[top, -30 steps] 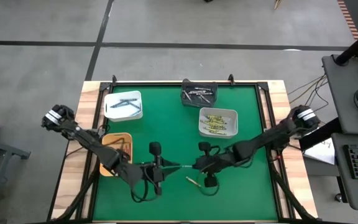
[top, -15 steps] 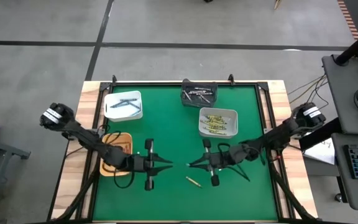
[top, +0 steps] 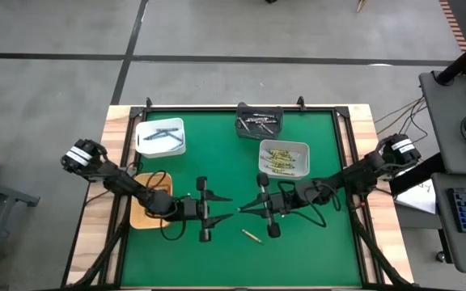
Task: Sort crayons
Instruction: Put the blue crayon into the white bin
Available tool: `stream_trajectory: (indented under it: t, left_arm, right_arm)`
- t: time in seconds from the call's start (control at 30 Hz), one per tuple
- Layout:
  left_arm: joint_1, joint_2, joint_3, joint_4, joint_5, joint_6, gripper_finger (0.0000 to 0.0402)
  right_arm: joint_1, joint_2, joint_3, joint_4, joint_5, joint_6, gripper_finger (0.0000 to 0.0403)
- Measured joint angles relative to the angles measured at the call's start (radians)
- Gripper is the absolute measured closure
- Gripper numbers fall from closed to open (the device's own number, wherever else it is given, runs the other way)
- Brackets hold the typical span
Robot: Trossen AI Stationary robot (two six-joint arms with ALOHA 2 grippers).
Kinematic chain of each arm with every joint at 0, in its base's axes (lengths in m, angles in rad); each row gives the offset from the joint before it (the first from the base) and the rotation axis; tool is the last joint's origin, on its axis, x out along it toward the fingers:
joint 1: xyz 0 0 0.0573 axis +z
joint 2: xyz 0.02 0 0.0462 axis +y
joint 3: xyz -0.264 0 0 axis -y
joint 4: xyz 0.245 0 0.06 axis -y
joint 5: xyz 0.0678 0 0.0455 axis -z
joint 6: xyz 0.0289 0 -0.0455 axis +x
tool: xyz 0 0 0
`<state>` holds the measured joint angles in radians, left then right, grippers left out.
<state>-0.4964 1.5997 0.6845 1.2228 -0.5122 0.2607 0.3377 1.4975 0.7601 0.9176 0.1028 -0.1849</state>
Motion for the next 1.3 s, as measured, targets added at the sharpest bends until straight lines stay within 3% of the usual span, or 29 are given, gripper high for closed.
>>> stream_trajectory:
  t: [0.17, 0.33, 0.47, 0.73, 0.83, 1.13, 1.3]
  left_arm:
    - [0.022, 0.048, 0.045, -0.003, -0.001, 0.023, 0.0213]
    - [0.04, 0.076, 0.074, 0.002, -0.002, 0.029, 0.0221]
    - [0.042, 0.076, 0.075, 0.015, -0.003, 0.052, 0.0257]
    - [0.041, 0.076, 0.074, 0.013, -0.016, 0.05, 0.0379]
    - [0.041, 0.076, 0.074, 0.013, -0.017, 0.049, 0.0393]
    - [0.043, 0.048, 0.073, -0.013, -0.069, 0.076, 0.0398]
    - [0.057, -0.081, 0.073, -0.266, -0.165, 0.104, 0.0399]
  right_arm:
    - [-0.012, 0.0, 0.003, -0.001, -0.005, -0.013, 0.0394]
    - [-0.018, 0.0, 0.003, -0.012, -0.006, -0.014, 0.0394]
    - [-0.018, 0.001, 0.003, -0.023, -0.001, -0.017, 0.0394]
    - [-0.019, 0.001, 0.003, -0.023, 0.013, -0.017, 0.0394]
    - [-0.023, 0.0, 0.003, -0.023, 0.011, -0.003, 0.039]
    - [-0.051, -0.036, 0.003, -0.076, 0.004, 0.054, 0.0313]
    - [-0.061, -0.125, 0.019, -0.238, 0.137, 0.056, 0.0269]
